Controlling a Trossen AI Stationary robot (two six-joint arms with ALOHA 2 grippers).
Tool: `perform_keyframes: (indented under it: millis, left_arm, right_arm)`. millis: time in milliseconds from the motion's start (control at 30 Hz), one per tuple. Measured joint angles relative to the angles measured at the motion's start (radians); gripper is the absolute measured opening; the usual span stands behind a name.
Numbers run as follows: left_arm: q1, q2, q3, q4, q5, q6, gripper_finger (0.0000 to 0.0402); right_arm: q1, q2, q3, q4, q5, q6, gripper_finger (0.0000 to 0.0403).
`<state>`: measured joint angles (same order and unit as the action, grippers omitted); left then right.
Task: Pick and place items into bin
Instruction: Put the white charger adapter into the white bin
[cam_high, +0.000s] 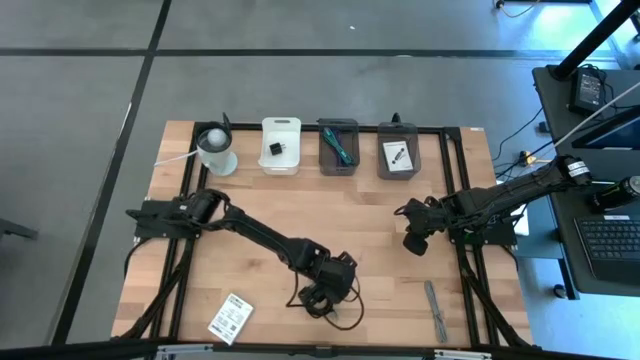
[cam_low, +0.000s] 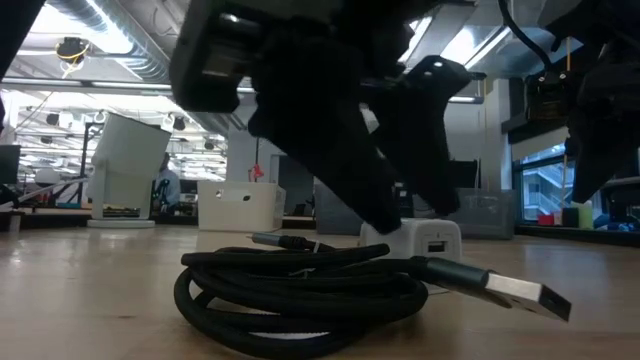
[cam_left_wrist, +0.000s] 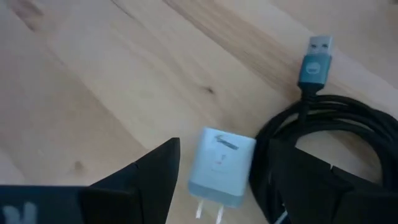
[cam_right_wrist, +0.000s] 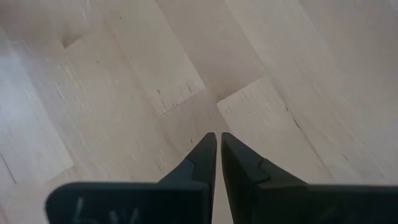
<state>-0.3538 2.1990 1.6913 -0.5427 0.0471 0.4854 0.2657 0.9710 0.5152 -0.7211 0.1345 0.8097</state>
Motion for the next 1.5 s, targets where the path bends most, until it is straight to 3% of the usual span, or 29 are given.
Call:
perform_keyframes:
  millis: [433,767,933,1233,1500]
  left_arm:
    - [0.018,0.043,0.0,-0.003,0.036,0.0,0.0236]
    - [0.023,0.043,0.0,-0.003,0.03,0.0,0.0144]
    - [0.023,0.043,0.0,0.0,0.015,-0.005,0.0144]
    - [0.024,0.007,0.0,0.002,-0.042,-0.191,0.0144]
    - [0.066,-0.114,0.0,-0.005,-0.19,-0.404,0.0144]
  right_arm:
    - [0.0,0.0,0.0,-0.001,0.004,-0.003,0.0029]
    - [0.0,0.0,0.0,0.0,0.006,-0.024,0.0029]
    - [0.0,0.0,0.0,0.0,0.006,-0.031,0.0029]
    - [0.0,0.0,0.0,0.003,0.006,-0.033,0.0029]
    - [0.0,0.0,0.0,0.066,0.005,-0.034,0.0029]
